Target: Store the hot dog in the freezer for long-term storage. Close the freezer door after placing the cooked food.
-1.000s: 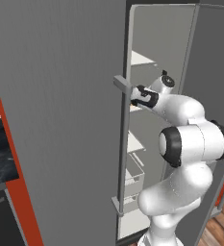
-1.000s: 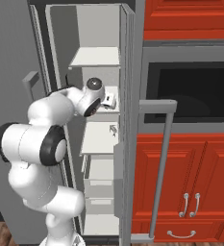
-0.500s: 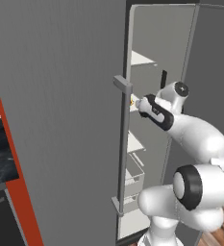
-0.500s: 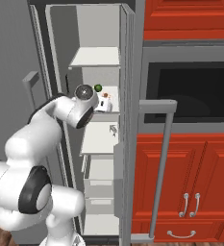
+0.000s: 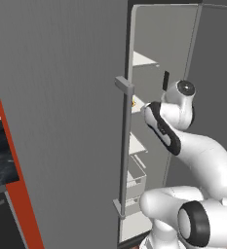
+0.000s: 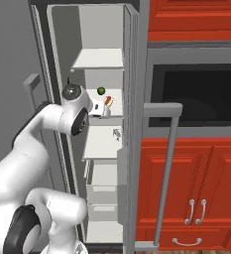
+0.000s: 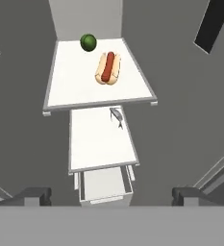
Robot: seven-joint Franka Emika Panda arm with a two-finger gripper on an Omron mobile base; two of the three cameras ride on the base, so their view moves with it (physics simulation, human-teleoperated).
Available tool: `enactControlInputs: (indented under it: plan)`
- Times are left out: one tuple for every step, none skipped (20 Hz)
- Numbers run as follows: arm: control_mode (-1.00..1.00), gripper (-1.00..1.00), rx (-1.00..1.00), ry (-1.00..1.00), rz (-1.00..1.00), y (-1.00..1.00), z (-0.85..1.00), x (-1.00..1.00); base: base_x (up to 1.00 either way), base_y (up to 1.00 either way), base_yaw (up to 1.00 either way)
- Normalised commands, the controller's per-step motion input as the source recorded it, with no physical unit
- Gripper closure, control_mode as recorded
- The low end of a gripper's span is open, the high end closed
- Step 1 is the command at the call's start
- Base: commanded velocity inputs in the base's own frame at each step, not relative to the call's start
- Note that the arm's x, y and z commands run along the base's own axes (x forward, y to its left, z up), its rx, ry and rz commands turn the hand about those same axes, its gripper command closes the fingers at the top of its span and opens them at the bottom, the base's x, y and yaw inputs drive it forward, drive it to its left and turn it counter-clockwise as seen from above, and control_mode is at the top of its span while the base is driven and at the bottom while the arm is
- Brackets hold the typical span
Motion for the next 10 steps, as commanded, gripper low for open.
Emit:
enactControlInputs:
  plan:
    - [-1.00,-1.00,-0.07,0.31,-0.01,0.00,0.32,-0.24,0.00,0.00,0.00]
    - [-1.00,-1.00,-0.04,0.35,-0.01,0.00,0.17,-0.21,0.00,0.00,0.00]
    - [-1.00,-1.00,0.00,0.38,0.00,0.00,0.09,-0.19,0.00,0.00,0.00]
    - [-1.00,-1.00,0.00,0.36,0.00,0.00,0.07,-0.26,0.00,0.00,0.00]
    - [-1.00,-1.00,0.00,0.32,0.00,0.00,0.03,-0.37,0.00,0.00,0.00]
    - [-1.00,-1.00,0.00,0.28,0.00,0.00,0.00,-0.49,0.00,0.00,0.00]
    - [-1.00,-1.00,0.00,0.24,0.00,0.00,0.00,-0.59,0.00,0.00,0.00]
    - [-1.00,-1.00,0.00,0.19,0.00,0.00,0.00,-0.73,0.00,0.00,0.00]
    - [-1.00,-1.00,0.00,0.15,0.00,0.00,0.00,-0.79,0.00,0.00,0.00]
    - [-1.00,-1.00,0.00,0.11,0.00,0.00,0.00,-0.85,0.00,0.00,0.00]
